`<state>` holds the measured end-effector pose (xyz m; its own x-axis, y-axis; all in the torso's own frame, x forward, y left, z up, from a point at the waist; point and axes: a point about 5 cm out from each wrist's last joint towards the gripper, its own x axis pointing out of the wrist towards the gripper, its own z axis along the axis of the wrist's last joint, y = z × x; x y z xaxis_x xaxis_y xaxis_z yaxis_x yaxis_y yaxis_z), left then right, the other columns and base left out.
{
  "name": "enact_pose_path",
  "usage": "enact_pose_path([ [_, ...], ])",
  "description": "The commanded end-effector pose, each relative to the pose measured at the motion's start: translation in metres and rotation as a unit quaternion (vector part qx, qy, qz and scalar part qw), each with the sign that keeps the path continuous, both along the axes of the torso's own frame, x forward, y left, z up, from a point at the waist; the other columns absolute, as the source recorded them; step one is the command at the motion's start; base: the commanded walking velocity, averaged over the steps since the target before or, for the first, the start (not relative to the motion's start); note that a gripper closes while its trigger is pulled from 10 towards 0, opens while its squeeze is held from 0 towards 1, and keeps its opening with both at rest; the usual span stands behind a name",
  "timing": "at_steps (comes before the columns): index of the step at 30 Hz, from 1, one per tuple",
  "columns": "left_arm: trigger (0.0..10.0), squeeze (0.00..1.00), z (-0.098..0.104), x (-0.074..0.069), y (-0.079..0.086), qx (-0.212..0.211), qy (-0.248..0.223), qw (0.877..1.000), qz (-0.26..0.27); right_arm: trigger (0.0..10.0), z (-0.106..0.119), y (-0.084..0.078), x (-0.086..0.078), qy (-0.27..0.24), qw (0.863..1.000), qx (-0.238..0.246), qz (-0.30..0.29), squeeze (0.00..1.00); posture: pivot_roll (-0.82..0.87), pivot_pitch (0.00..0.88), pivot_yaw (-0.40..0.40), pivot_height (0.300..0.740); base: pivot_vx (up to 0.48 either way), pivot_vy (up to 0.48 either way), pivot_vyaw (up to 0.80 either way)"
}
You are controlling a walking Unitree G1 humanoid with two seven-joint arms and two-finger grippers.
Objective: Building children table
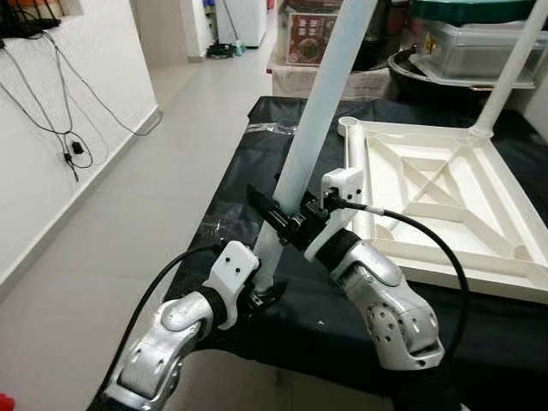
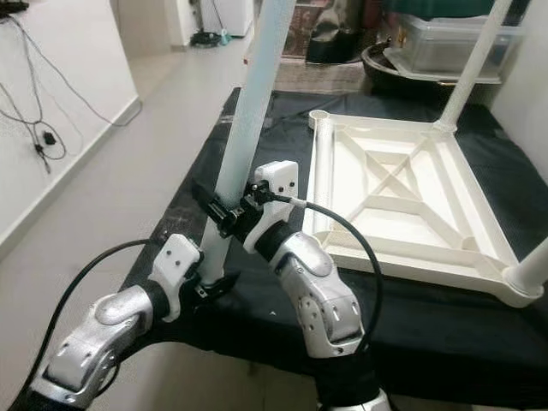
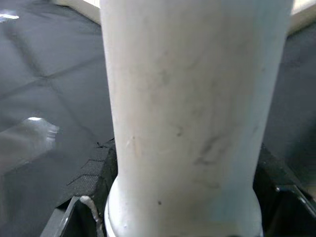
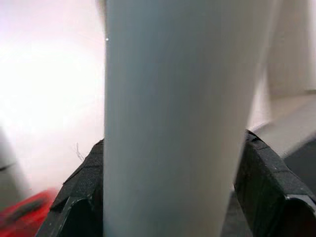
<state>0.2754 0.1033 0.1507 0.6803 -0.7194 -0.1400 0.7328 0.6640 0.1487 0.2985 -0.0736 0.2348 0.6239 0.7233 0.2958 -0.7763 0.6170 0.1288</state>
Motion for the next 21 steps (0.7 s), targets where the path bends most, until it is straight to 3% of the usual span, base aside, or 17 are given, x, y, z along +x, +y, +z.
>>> enact_pose_path([
  [1,10.0,0.0,0.001,-0.007,0.007,-0.01,0.017,0.999,-0.032,10.0,-0.002,-0.004,-0.003,0.017,0.999,0.003,0.05,0.0,0.1,0.078,0.007,0.74,0.0,0.0,0.0],
  [2,10.0,0.0,0.001,-0.01,0.012,-0.013,0.038,0.998,-0.053,10.0,-0.002,-0.005,-0.007,0.023,0.995,0.002,0.095,0.0,0.11,0.076,0.006,0.74,0.0,0.0,0.0],
  [4,10.0,0.0,0.001,-0.01,0.012,-0.013,0.038,0.998,-0.053,10.0,-0.002,-0.005,-0.007,0.023,0.995,0.002,0.095,0.0,0.11,0.076,0.006,0.74,0.0,0.0,0.0],
  [6,10.0,0.0,0.001,-0.018,0.017,-0.032,0.074,0.993,-0.088,10.0,-0.004,-0.006,-0.014,0.028,0.987,-0.01,0.156,0.0,0.1,0.072,0.01,0.74,0.0,0.0,0.0],
  [7,10.0,0.0,0.001,-0.018,0.017,-0.032,0.074,0.993,-0.088,10.0,-0.004,-0.006,-0.014,0.028,0.987,-0.01,0.156,0.0,0.1,0.072,0.01,0.74,0.0,0.0,0.0],
  [12,10.0,0.0,0.0,-0.036,0.014,-0.068,0.136,0.975,-0.163,10.0,-0.009,-0.004,-0.024,0.031,0.969,-0.029,0.242,0.0,0.1,0.068,0.013,0.74,0.0,0.0,0.0],
  [16,10.0,0.0,0.0,-0.039,0.013,-0.072,0.145,0.971,-0.175,10.0,-0.009,-0.003,-0.026,0.032,0.965,-0.033,0.257,0.0,0.1,0.068,0.013,0.74,0.0,0.0,0.0],
  [18,10.0,0.0,0.0,-0.048,0.011,-0.084,0.169,0.96,-0.208,10.0,-0.01,-0.001,-0.028,0.031,0.96,-0.038,0.275,0.0,0.1,0.067,0.013,0.74,0.0,0.0,0.0],
  [21,10.0,0.0,0.0,-0.048,0.011,-0.084,0.169,0.96,-0.208,10.0,-0.01,-0.001,-0.028,0.031,0.96,-0.038,0.275,0.0,0.1,0.067,0.013,0.74,0.0,0.0,0.0],
])
